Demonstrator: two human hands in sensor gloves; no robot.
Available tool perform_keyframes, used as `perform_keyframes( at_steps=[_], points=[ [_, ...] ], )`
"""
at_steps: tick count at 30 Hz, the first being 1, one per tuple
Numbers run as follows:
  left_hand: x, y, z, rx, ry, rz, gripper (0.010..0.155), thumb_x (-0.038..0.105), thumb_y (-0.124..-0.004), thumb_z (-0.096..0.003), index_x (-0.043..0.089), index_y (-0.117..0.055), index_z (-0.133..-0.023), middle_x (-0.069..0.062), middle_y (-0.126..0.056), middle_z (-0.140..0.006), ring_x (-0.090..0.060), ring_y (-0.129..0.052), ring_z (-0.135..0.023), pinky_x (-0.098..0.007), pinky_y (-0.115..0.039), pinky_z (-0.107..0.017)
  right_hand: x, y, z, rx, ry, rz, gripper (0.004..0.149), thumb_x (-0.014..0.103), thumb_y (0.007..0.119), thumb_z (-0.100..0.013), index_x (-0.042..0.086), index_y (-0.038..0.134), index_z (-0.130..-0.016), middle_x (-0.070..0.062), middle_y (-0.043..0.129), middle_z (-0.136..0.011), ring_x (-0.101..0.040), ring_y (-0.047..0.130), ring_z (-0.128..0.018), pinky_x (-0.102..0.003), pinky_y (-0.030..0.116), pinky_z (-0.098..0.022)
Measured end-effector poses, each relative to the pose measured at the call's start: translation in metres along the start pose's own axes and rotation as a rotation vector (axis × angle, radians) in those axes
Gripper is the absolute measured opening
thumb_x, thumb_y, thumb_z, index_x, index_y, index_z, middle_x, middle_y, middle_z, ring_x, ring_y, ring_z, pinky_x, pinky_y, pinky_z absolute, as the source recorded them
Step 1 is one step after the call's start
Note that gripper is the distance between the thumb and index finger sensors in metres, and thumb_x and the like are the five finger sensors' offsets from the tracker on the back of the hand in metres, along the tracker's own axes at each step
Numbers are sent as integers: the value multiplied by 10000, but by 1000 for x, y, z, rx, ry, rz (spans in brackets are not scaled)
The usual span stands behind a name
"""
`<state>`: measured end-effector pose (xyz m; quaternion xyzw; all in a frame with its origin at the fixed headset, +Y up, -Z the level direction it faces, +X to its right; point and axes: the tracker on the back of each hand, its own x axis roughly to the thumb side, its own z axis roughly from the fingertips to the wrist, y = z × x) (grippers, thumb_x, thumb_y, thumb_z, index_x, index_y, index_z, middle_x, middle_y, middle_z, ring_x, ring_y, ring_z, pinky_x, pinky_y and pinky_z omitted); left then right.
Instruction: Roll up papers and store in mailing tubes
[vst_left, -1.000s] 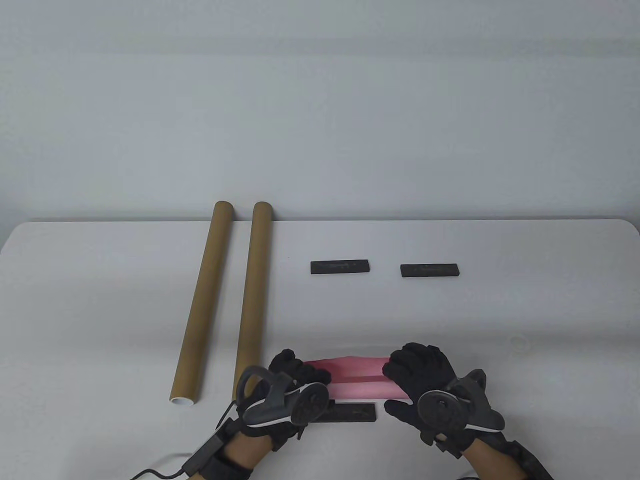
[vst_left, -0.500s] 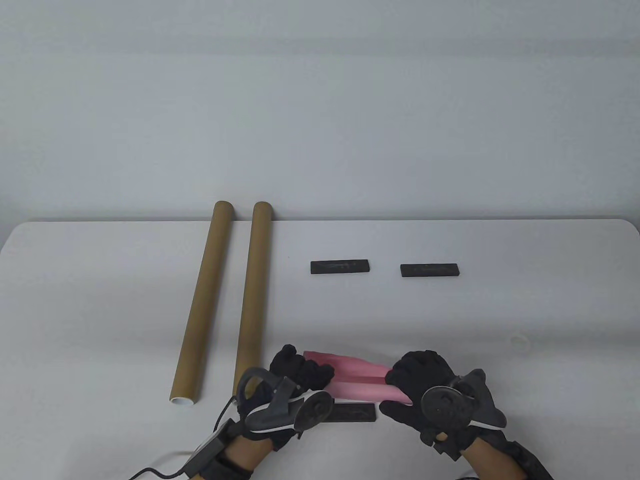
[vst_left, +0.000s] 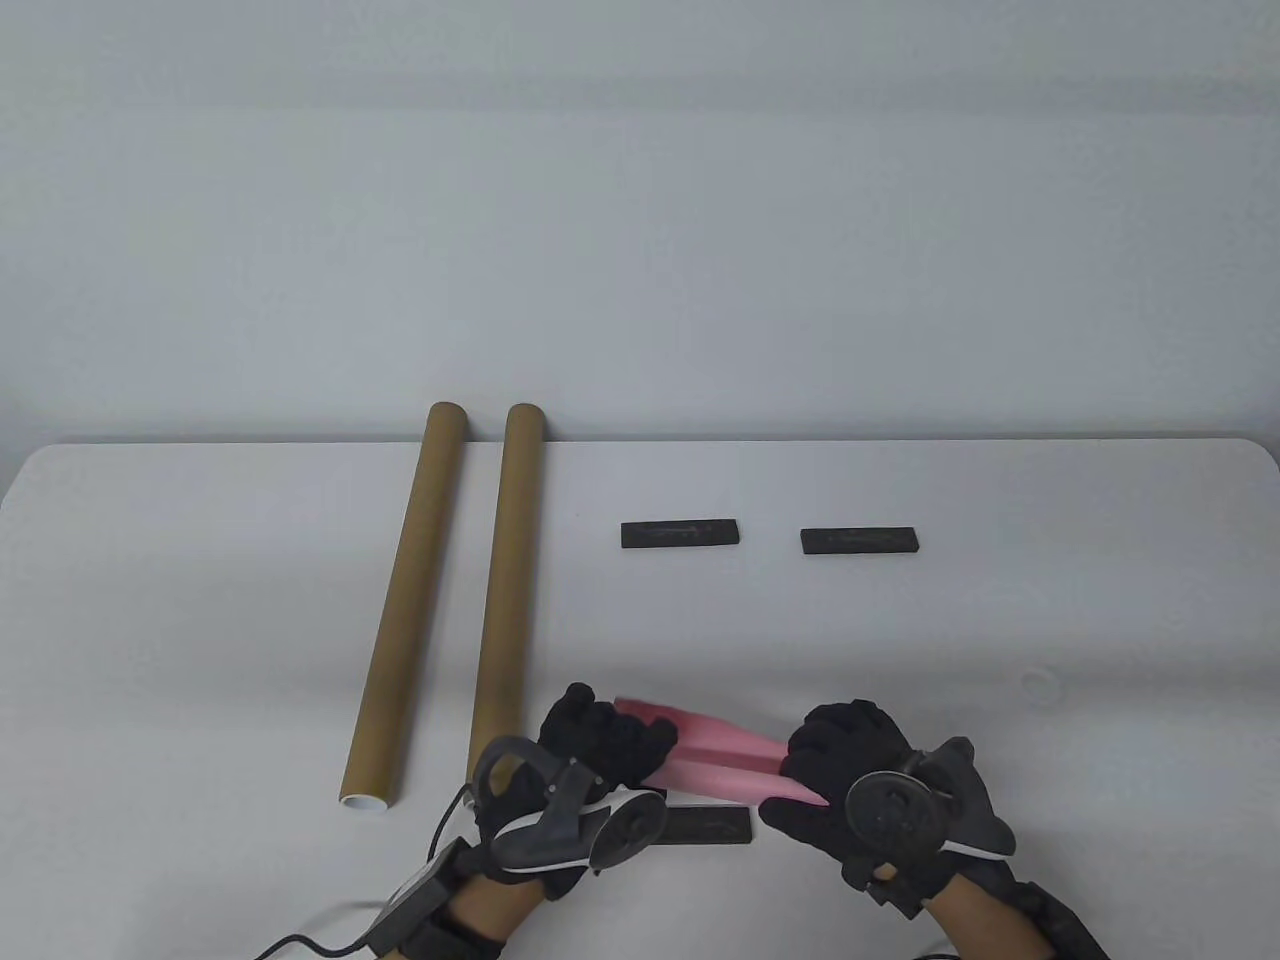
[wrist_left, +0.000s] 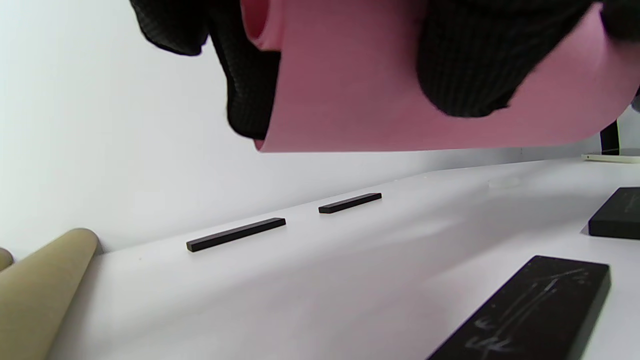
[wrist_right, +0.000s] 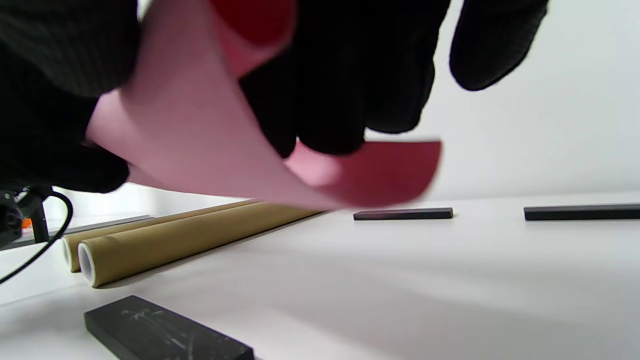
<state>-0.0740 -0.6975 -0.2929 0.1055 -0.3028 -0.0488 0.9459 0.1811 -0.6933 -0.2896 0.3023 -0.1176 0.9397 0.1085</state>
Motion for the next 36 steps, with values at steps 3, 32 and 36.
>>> perform_keyframes(
  at_steps=[3, 32, 36],
  points=[
    [-2, -2, -2, -34, 9, 70, 615, 656, -786, -347, 305, -819, -851, 120, -1019, -564, -110, -1079, -545, -485, -709, -697, 4, 0, 0, 0, -28, 37, 719, 599, 872, -412, 171, 771, -980, -132, 752, -1045, -498, 721, -992, -725, 603, -689],
    [3, 2, 0, -2, -27, 22, 660, 657, -778, -350, 318, -749, -915, 119, -990, -606, -112, -1058, -581, -498, -673, -708, 2, -1, 1, -19, -24, -9, 667, 629, 833, -414, 170, 854, -898, -128, 829, -988, -472, 805, -941, -711, 644, -677],
    [-1, 0, -2, -49, -9, 87, 710, 691, -730, -333, 305, -740, -930, 114, -1004, -572, -116, -1070, -557, -507, -661, -717, 5, -3, 1, -29, -40, 0, 590, 519, 874, -445, 200, 794, -934, -119, 780, -1024, -481, 748, -983, -712, 624, -688]
  ],
)
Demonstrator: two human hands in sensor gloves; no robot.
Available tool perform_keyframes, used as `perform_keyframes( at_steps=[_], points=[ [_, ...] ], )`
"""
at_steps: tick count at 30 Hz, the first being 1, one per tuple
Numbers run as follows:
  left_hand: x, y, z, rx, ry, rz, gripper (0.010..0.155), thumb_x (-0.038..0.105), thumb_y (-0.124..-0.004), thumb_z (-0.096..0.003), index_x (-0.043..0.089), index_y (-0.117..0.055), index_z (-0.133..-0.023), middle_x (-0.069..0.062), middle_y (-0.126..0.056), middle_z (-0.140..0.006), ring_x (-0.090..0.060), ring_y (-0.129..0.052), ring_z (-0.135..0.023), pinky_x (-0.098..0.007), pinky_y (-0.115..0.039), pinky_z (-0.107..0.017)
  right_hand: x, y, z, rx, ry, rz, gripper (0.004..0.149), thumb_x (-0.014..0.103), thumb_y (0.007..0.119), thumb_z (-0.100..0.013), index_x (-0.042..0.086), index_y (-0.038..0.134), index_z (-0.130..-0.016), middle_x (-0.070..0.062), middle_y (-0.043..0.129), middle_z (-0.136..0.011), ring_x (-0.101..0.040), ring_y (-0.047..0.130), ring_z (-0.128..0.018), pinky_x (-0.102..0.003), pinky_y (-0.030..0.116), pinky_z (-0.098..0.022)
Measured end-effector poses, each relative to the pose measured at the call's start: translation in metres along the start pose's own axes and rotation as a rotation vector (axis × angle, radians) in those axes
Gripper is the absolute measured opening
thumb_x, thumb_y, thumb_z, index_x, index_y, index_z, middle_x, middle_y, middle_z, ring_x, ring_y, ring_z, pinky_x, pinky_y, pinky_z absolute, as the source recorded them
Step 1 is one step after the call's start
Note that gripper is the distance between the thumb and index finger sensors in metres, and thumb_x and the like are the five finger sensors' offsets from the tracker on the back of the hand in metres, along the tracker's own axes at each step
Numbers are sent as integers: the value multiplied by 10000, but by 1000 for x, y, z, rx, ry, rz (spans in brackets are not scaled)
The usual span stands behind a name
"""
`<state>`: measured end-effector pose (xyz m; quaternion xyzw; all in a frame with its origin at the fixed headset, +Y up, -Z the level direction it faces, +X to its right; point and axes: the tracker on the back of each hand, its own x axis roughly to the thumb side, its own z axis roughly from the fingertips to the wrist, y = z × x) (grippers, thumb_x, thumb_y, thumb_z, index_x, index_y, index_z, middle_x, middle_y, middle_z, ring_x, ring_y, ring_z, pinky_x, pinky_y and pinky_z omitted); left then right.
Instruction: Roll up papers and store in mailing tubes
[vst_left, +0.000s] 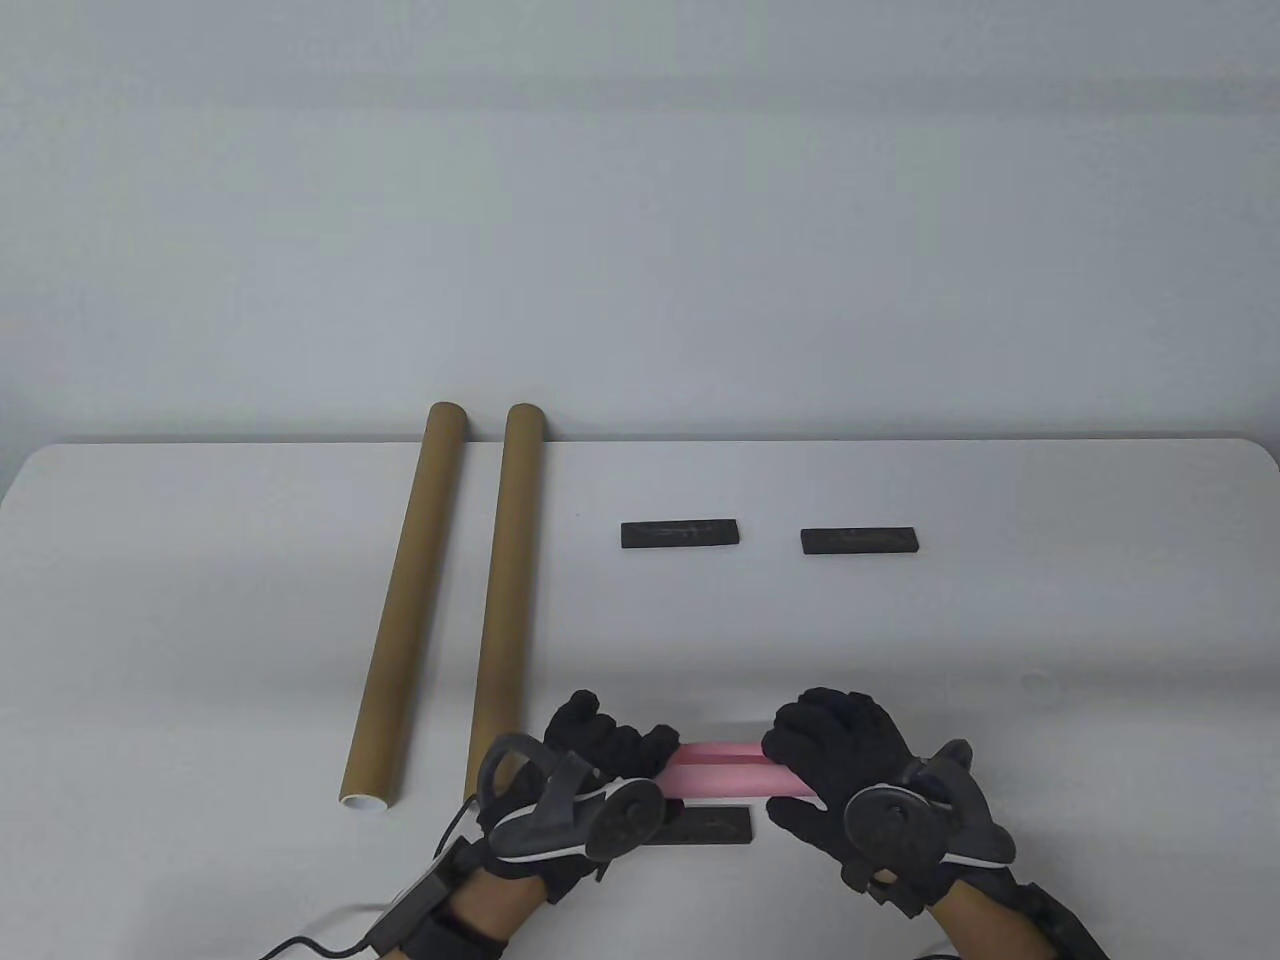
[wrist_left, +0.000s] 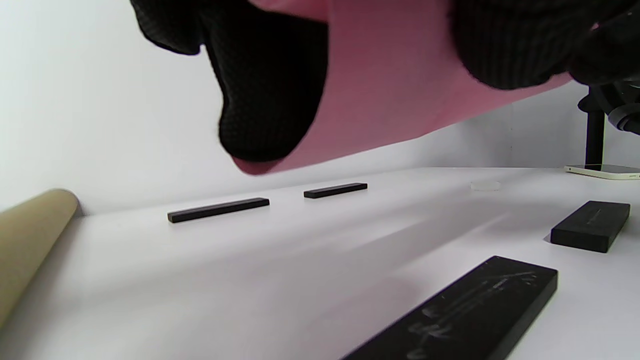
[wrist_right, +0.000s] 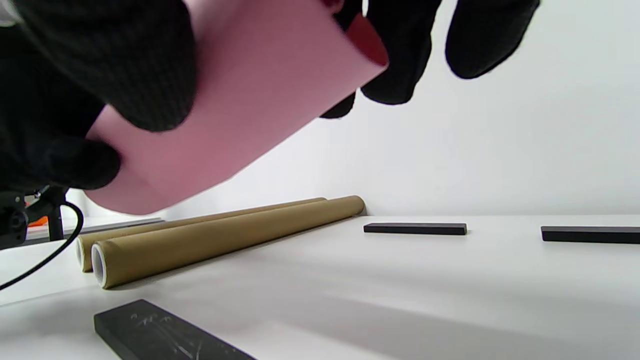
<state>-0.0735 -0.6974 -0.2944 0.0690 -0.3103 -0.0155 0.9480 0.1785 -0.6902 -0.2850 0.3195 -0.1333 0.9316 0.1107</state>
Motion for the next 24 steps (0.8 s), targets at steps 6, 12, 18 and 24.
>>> perform_keyframes(
  at_steps=[6, 12, 18, 24],
  points=[
    [6, 4, 3, 63, -30, -93, 698, 609, -805, -371, 327, -644, -989, 71, -893, -844, -185, -962, -806, -522, -624, -722, -4, 2, -2, 33, 8, -51, 584, 639, 752, -438, 169, 988, -693, -96, 977, -818, -433, 899, -872, -697, 681, -658],
    [2, 3, 1, 35, -13, -44, 715, 698, -723, -331, 308, -749, -929, 118, -1011, -564, -109, -1073, -541, -500, -668, -714, -3, 1, 0, 19, -3, 11, 727, 626, 848, -412, 176, 780, -980, -134, 767, -1041, -496, 750, -977, -720, 625, -681],
    [4, 2, 3, 39, -23, -75, 746, 661, -780, -347, 312, -654, -995, 70, -918, -816, -178, -983, -779, -520, -628, -723, -3, 1, 0, 9, 11, 5, 572, 596, 808, -442, 180, 910, -821, -107, 889, -927, -455, 829, -931, -703, 657, -672],
    [4, 4, 2, 53, -25, -66, 718, 694, -749, -332, 303, -747, -935, 116, -1002, -603, -117, -1060, -596, -502, -674, -708, -8, 5, 0, 44, 20, -81, 688, 663, 775, -421, 133, 905, -840, -145, 884, -922, -483, 838, -905, -713, 662, -656]
  ],
)
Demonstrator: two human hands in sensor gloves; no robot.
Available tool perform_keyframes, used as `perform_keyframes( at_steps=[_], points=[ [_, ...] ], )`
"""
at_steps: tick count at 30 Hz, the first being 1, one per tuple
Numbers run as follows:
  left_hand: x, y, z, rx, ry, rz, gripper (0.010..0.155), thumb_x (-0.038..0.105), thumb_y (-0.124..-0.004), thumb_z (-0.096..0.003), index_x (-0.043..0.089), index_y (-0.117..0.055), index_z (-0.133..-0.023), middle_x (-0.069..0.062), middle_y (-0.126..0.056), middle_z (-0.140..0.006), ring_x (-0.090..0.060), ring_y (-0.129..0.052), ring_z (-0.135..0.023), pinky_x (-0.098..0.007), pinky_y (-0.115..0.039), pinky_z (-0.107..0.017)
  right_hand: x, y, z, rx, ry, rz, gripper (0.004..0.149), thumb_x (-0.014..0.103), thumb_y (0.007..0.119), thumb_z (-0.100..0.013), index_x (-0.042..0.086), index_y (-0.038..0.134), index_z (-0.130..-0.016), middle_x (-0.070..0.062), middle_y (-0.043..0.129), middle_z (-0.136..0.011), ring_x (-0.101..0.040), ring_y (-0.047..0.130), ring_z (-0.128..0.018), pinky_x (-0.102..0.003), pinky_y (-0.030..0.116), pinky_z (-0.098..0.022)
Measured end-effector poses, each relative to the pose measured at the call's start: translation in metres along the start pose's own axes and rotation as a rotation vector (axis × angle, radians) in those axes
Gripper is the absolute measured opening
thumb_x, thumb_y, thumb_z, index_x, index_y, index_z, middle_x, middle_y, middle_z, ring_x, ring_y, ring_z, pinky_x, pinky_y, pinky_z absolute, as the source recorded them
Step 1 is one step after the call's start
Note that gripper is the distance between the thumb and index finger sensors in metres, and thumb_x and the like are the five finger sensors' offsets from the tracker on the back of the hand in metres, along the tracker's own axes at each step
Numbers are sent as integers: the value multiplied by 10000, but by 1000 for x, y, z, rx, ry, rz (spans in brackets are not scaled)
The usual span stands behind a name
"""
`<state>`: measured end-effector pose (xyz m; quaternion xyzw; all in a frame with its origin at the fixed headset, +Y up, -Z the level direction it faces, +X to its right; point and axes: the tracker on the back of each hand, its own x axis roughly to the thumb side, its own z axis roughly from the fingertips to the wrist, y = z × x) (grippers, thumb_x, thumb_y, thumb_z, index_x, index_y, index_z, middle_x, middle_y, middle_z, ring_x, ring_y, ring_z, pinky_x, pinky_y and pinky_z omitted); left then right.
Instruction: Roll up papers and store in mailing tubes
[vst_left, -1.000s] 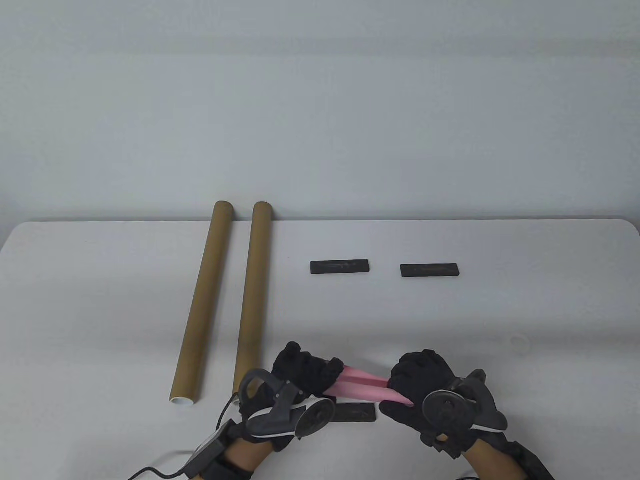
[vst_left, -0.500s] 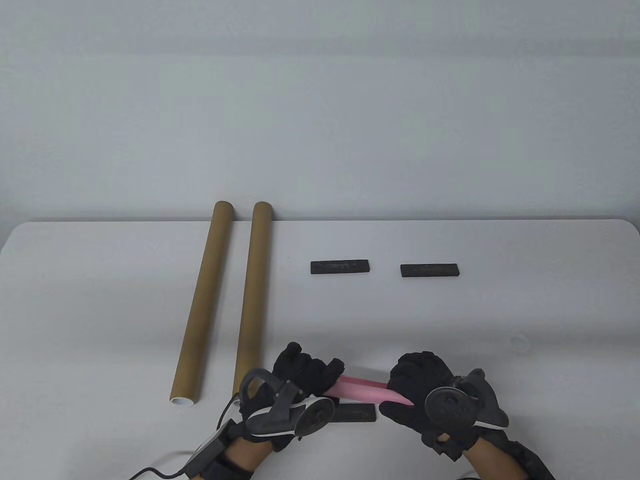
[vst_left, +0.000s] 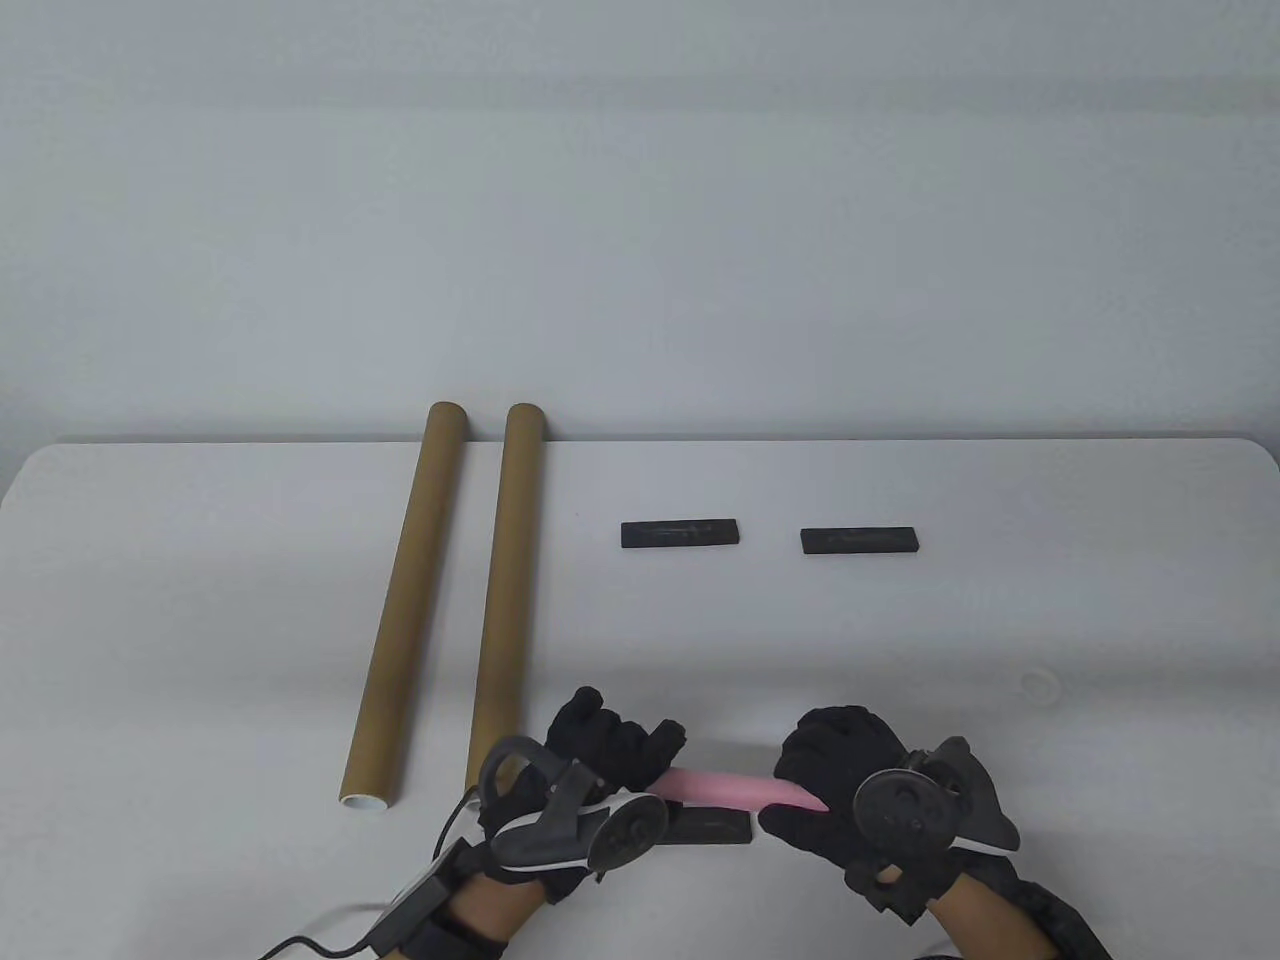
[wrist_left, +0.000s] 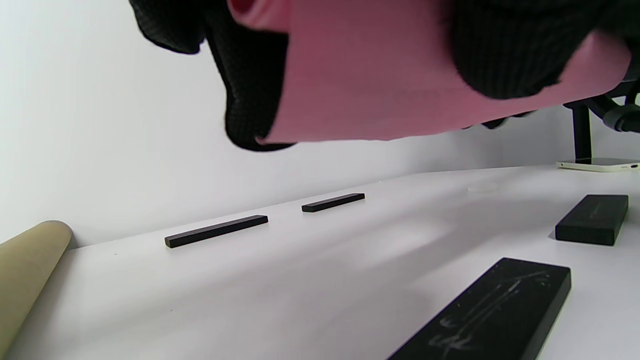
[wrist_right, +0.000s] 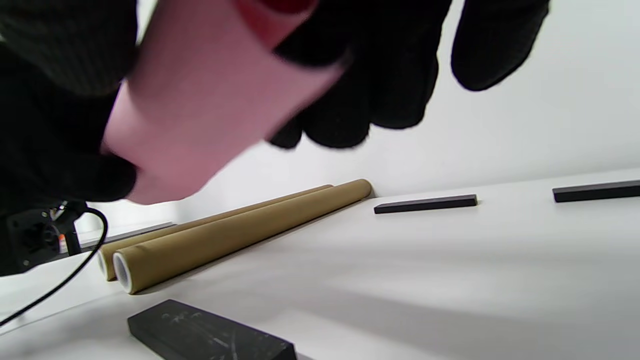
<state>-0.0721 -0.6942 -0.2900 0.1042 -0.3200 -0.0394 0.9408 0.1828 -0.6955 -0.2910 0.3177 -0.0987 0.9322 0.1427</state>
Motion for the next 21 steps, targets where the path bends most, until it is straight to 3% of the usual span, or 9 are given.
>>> perform_keyframes(
  at_steps=[2, 4, 7, 10, 11, 14, 16, 19, 21],
  points=[
    [-2, 1, 0, -5, 7, 14, 717, 705, -735, -325, 301, -771, -917, 125, -1019, -552, -105, -1079, -542, -497, -685, -705, 3, -1, 0, -9, -13, 82, 715, 628, 835, -419, 149, 797, -948, -140, 783, -1017, -492, 777, -955, -716, 640, -672],
    [-2, 1, 0, -10, 12, 20, 723, 705, -735, -325, 299, -766, -922, 122, -1019, -562, -107, -1080, -550, -499, -682, -708, 7, -1, 0, -29, -19, 109, 631, 552, 864, -439, 178, 796, -942, -127, 778, -1023, -482, 767, -970, -713, 634, -681],
    [2, 4, 2, 27, -25, -53, 735, 671, -775, -343, 307, -691, -975, 77, -950, -758, -160, -1009, -716, -515, -641, -718, 5, -1, -1, -16, -11, 70, 587, 617, 792, -434, 178, 913, -805, -106, 908, -895, -459, 858, -908, -705, 666, -666],
    [8, 8, 3, 71, -48, -129, 699, 657, -788, -350, 309, -717, -953, 94, -959, -718, -134, -1023, -672, -505, -661, -708, -1, 3, -2, 34, 0, -76, 640, 667, 719, -427, 142, 997, -665, -123, 1008, -740, -455, 962, -781, -694, 720, -622],
    [8, 8, 3, 67, -46, -118, 682, 662, -785, -348, 312, -746, -932, 104, -981, -666, -122, -1042, -626, -500, -672, -706, -1, 3, -1, 23, 3, -78, 654, 664, 732, -426, 125, 990, -692, -141, 991, -770, -474, 940, -800, -704, 707, -624],
    [5, 6, 1, 36, -23, -51, 672, 681, -764, -339, 303, -797, -894, 118, -1019, -564, -103, -1077, -526, -491, -691, -701, 1, -1, 1, -10, -10, 44, 716, 656, 801, -419, 146, 830, -920, -141, 823, -981, -490, 818, -924, -710, 662, -661],
    [3, 5, 0, 11, -9, -29, 680, 688, -752, -336, 300, -800, -892, 120, -1026, -553, -100, -1084, -514, -490, -695, -701, 5, -2, 2, -32, -23, 97, 711, 587, 861, -425, 158, 758, -982, -136, 753, -1040, -491, 755, -975, -712, 633, -683],
    [3, 4, 1, 18, -10, -35, 718, 688, -741, -342, 309, -727, -952, 84, -972, -737, -148, -1033, -692, -503, -662, -712, 6, -3, 1, -57, -15, 94, 591, 555, 847, -444, 182, 837, -902, -114, 831, -977, -468, 801, -952, -704, 648, -680],
    [4, 3, 2, 23, -36, -62, 733, 667, -771, -350, 311, -673, -983, 44, -876, -867, -197, -944, -815, -528, -622, -720, 3, -2, 0, -22, -12, 52, 607, 637, 715, -444, 170, 938, -762, -104, 945, -841, -445, 875, -891, -695, 675, -664]
  ],
)
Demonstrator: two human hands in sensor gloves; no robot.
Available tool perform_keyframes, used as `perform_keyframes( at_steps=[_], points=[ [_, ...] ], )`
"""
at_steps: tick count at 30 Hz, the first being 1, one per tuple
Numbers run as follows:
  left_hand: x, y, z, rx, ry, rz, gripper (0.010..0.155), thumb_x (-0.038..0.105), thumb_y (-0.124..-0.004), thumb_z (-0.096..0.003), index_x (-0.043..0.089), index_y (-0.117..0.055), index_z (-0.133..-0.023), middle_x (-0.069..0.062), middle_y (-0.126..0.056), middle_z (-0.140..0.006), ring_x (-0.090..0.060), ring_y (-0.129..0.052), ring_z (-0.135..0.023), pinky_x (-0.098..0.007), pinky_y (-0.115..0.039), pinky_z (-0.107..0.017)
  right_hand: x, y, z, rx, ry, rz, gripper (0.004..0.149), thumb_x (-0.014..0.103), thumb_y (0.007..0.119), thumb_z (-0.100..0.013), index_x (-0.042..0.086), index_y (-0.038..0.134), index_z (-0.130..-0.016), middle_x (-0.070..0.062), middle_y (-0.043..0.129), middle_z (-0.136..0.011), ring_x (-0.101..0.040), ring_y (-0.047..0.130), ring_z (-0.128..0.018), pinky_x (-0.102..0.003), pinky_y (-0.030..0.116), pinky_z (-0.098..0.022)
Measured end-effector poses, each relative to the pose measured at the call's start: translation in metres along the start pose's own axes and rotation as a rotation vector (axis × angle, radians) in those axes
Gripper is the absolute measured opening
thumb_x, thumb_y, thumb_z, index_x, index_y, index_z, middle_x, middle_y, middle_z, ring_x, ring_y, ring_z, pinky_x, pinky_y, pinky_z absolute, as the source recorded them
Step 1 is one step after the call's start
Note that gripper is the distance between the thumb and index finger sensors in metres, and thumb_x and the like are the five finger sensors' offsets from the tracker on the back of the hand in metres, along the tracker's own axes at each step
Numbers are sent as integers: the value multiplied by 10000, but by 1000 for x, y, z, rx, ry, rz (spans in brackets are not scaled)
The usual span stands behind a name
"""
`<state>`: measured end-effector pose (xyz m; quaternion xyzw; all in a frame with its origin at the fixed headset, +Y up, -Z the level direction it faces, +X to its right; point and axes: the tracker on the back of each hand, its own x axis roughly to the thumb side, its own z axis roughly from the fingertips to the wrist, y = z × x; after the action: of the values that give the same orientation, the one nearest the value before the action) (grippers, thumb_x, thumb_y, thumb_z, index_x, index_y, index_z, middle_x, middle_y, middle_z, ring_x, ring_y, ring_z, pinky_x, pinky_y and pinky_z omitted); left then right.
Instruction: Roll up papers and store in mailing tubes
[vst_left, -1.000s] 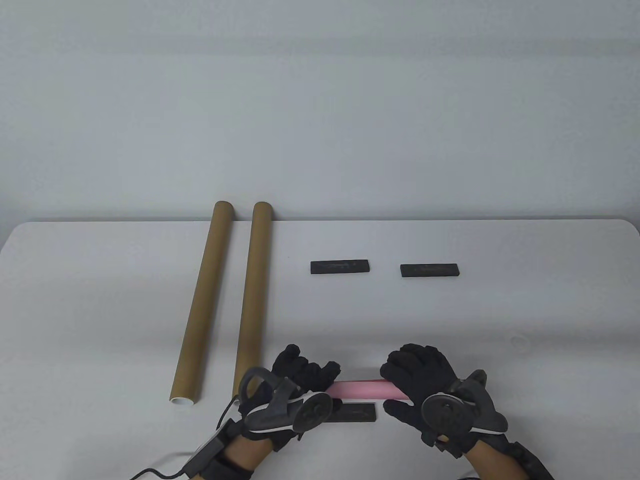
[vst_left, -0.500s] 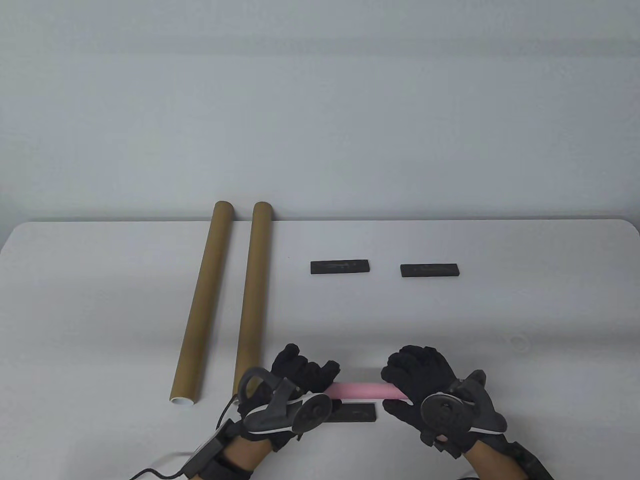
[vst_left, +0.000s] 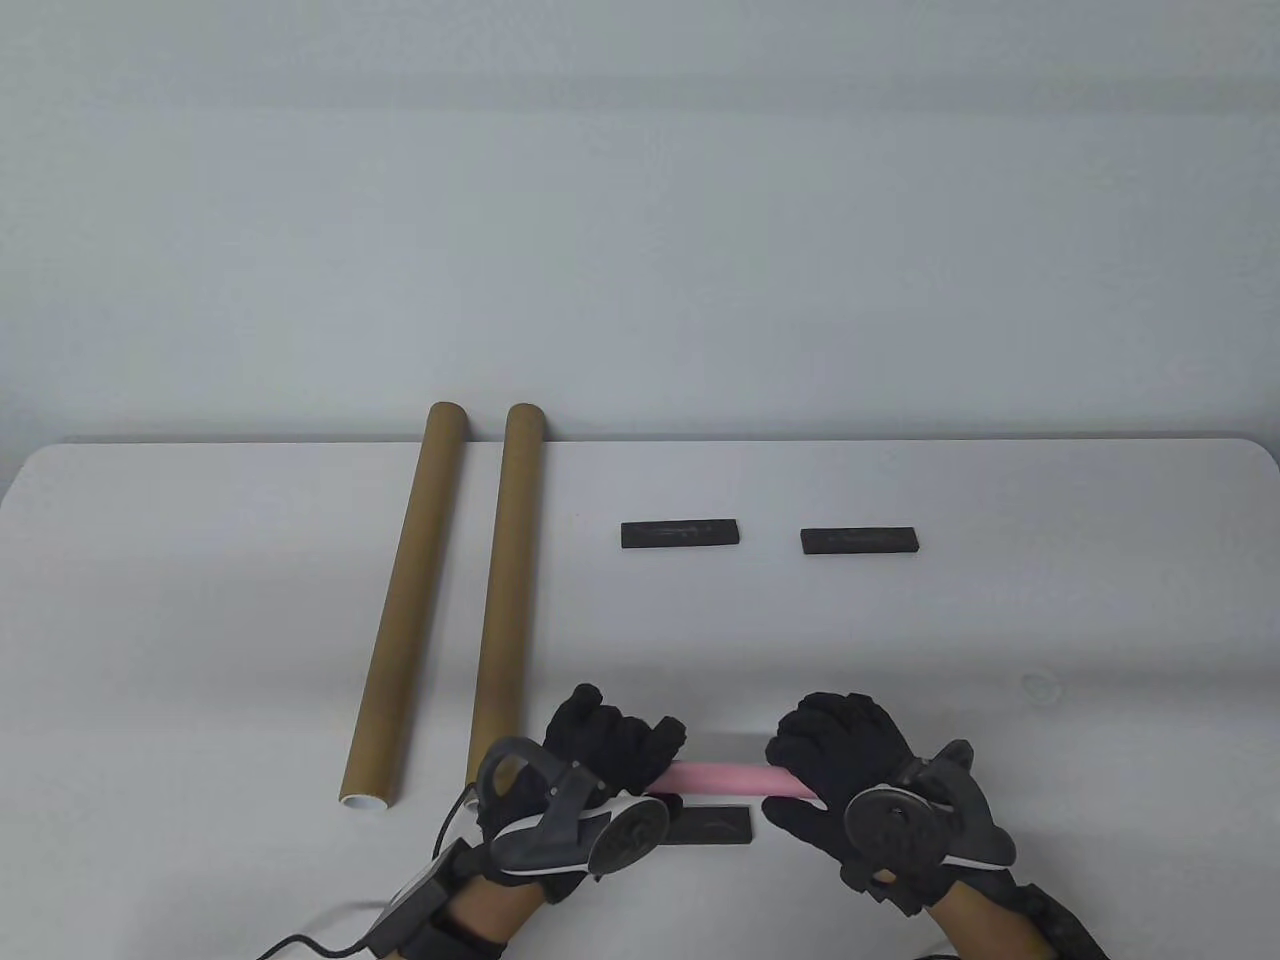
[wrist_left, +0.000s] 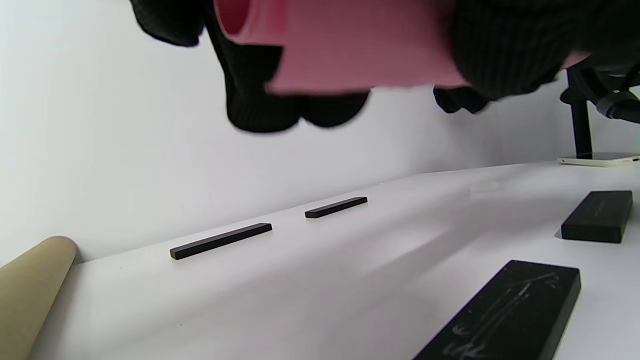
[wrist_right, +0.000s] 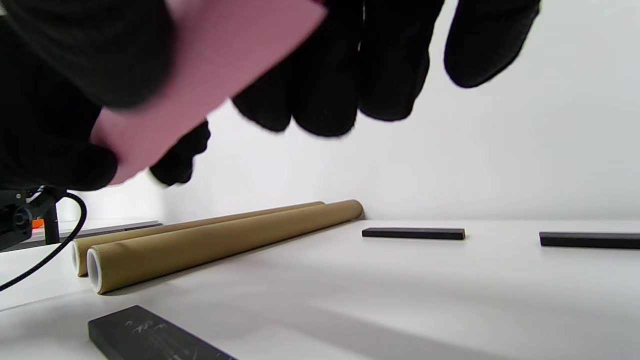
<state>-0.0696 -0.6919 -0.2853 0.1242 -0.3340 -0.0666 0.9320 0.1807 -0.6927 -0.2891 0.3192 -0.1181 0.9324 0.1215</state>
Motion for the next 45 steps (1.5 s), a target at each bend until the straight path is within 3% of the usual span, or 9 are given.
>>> perform_keyframes(
  at_steps=[3, 8, 12, 16, 22, 27, 30, 36, 45],
  points=[
    [1, 3, 0, 30, 8, -7, 671, 656, -782, -352, 308, -745, -924, 80, -943, -731, -145, -1007, -688, -510, -667, -704, -3, 2, 0, 28, 2, -74, 656, 654, 689, -439, 131, 974, -716, -138, 976, -790, -469, 901, -843, -701, 694, -636],
    [-2, 2, -1, -10, 23, 57, 667, 691, -756, -334, 294, -820, -866, 116, -1020, -565, -99, -1079, -521, -490, -705, -696, 2, -1, 2, -13, -25, 62, 716, 599, 839, -430, 166, 746, -992, -134, 742, -1049, -495, 735, -988, -716, 624, -687],
    [0, 2, 0, 7, 6, 24, 738, 664, -768, -353, 300, -650, -984, 36, -850, -880, -203, -923, -825, -527, -630, -718, 2, 0, 0, 18, -27, 3, 588, 598, 761, -452, 165, 902, -823, -114, 902, -898, -454, 835, -924, -704, 659, -671],
    [2, 6, 2, 44, -10, -10, 683, 635, -806, -355, 307, -705, -946, 70, -916, -787, -162, -983, -743, -510, -664, -707, -4, 4, -2, 69, -15, -95, 618, 648, 727, -436, 143, 977, -688, -120, 994, -754, -447, 935, -810, -694, 709, -633],
    [0, 1, -1, -13, -14, 57, 647, 678, -761, -341, 306, -811, -867, 113, -1018, -589, -105, -1078, -545, -488, -705, -699, 1, 2, 0, 61, -31, 15, 695, 602, 862, -416, 150, 807, -942, -134, 806, -1001, -480, 801, -945, -715, 652, -666],
    [3, 2, 1, 17, -22, -8, 692, 641, -819, -348, 350, -668, -957, 52, -859, -858, -193, -930, -815, -529, -627, -723, -2, 4, -2, 99, -15, -23, 562, 622, 800, -434, 161, 963, -710, -104, 989, -778, -430, 956, -801, -690, 719, -629],
    [7, 6, 1, 63, -48, -62, 632, 610, -832, -360, 359, -705, -926, 84, -912, -779, -157, -982, -744, -508, -664, -708, -5, 4, -2, 132, -10, -68, 582, 650, 771, -431, 155, 996, -636, -104, 1031, -697, -422, 1003, -728, -682, 747, -604],
    [2, 0, -2, -21, -24, 47, 607, 661, -762, -348, 320, -830, -846, 111, -1028, -593, -113, -1088, -554, -480, -717, -695, 3, 2, 0, 78, -45, 37, 695, 578, 876, -420, 156, 787, -965, -133, 780, -1024, -486, 774, -964, -717, 637, -676],
    [7, 5, 0, 39, -43, -30, 598, 618, -823, -358, 368, -756, -897, 111, -990, -662, -122, -1054, -634, -486, -694, -704, -2, 3, -3, 120, -19, -27, 573, 633, 781, -430, 155, 1003, -656, -107, 1039, -698, -413, 1022, -701, -648, 784, -584]
  ],
)
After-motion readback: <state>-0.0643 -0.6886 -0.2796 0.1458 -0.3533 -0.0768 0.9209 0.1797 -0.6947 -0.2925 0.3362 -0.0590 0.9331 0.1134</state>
